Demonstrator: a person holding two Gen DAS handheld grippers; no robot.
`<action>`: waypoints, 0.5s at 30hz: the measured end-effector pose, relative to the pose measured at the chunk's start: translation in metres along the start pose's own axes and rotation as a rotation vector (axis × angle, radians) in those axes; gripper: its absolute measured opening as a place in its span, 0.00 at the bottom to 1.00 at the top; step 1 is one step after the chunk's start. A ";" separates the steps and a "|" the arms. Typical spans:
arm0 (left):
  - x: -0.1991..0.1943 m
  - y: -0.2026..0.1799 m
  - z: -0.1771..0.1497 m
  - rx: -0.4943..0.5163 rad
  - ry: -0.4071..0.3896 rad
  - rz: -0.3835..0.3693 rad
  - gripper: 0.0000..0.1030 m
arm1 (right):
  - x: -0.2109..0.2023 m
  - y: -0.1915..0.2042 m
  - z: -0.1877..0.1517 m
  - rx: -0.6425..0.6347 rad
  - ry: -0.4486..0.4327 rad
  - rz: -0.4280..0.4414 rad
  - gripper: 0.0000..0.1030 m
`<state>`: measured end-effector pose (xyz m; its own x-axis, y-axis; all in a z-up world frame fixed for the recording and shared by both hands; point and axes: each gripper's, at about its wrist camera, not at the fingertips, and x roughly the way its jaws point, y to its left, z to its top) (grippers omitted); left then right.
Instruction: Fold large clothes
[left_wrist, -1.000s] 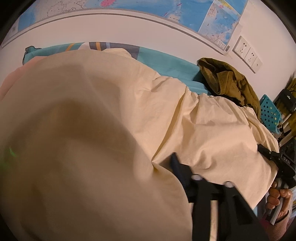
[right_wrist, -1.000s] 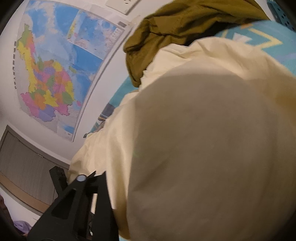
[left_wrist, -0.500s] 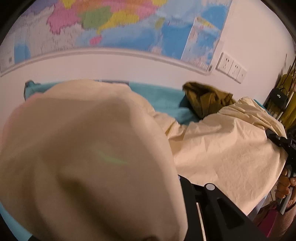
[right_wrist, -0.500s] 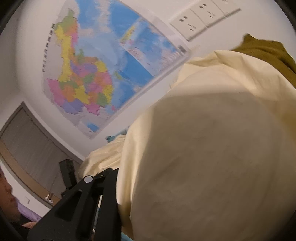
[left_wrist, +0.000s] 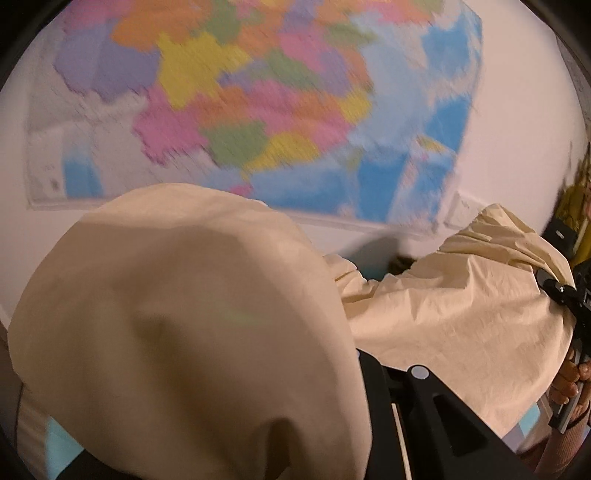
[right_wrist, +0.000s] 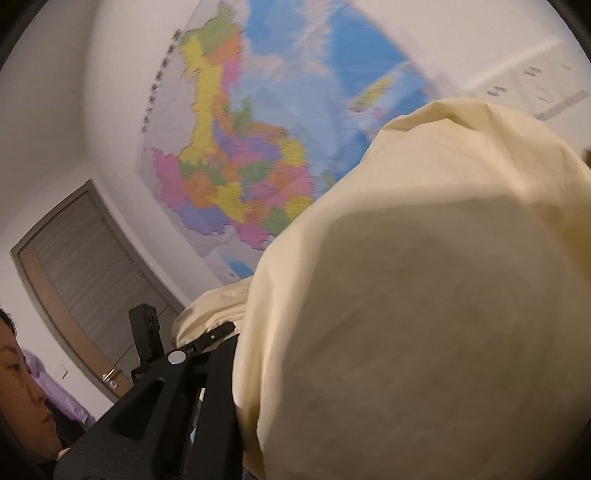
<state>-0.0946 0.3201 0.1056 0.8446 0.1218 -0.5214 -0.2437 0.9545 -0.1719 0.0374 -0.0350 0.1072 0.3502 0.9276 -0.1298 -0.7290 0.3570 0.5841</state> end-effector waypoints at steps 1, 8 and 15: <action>-0.006 0.008 0.008 0.000 -0.022 0.021 0.11 | 0.008 0.005 0.003 -0.006 0.004 0.015 0.14; -0.031 0.080 0.056 -0.052 -0.122 0.207 0.11 | 0.115 0.053 0.034 -0.069 0.074 0.154 0.14; -0.012 0.158 0.086 -0.093 -0.117 0.440 0.11 | 0.230 0.081 0.026 -0.071 0.165 0.218 0.14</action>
<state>-0.1023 0.4924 0.1571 0.6983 0.5449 -0.4642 -0.6282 0.7774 -0.0324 0.0743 0.2039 0.1459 0.0840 0.9866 -0.1397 -0.8178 0.1484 0.5561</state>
